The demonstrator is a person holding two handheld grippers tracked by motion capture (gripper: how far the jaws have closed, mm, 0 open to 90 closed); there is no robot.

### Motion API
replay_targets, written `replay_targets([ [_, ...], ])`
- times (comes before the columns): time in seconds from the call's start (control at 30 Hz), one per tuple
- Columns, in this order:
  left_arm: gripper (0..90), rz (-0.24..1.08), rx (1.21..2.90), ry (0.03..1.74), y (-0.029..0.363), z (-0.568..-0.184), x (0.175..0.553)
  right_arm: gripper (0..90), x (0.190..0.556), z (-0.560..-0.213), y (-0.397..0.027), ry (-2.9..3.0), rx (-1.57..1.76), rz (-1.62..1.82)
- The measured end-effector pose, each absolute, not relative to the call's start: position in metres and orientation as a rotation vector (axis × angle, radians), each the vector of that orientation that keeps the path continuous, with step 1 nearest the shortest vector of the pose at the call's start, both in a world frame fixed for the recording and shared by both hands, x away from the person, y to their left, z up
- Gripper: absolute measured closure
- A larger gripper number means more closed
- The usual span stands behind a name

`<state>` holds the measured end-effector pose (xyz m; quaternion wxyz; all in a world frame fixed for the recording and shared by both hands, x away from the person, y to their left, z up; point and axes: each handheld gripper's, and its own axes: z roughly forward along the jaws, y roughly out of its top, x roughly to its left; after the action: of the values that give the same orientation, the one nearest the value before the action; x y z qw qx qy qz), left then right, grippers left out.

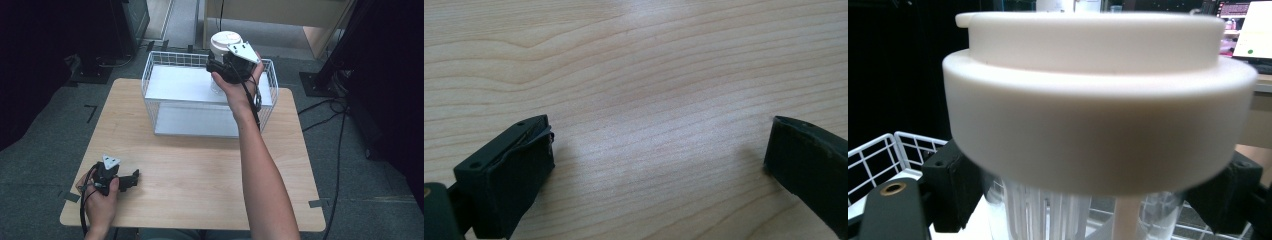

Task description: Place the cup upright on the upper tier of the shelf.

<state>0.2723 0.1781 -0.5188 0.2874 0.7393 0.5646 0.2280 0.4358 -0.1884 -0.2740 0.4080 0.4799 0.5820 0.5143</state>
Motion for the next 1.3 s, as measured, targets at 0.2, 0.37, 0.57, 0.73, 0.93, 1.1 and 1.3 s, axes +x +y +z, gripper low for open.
replay_targets([
  [0.2,0.0,0.609,1.975,1.508,0.178,-0.519,0.272,0.0,0.433,-0.27,-0.195,1.474,1.26,1.349],
  [0.37,0.0,0.609,1.975,1.508,0.178,-0.519,0.272,0.0,0.428,-0.27,-0.195,1.502,1.255,1.35],
  [0.57,0.0,0.609,1.975,1.508,0.178,-0.519,0.272,0.0,0.415,-0.276,-0.199,1.496,1.252,1.365],
  [0.73,0.0,0.612,1.973,1.508,0.178,-0.519,0.272,0.0,0.406,-0.282,-0.207,1.492,1.253,1.375],
  [0.93,0.0,0.612,1.973,1.508,0.178,-0.519,0.272,0.0,0.392,-0.289,-0.22,1.48,1.253,1.403],
  [1.1,0.0,0.612,1.972,1.508,0.178,-0.519,0.272,0.0,0.378,-0.294,-0.231,1.493,1.234,1.401],
  [1.3,0.0,0.612,1.973,1.507,0.178,-0.519,0.272,0.0,0.363,-0.306,-0.244,1.504,1.227,1.401],
])
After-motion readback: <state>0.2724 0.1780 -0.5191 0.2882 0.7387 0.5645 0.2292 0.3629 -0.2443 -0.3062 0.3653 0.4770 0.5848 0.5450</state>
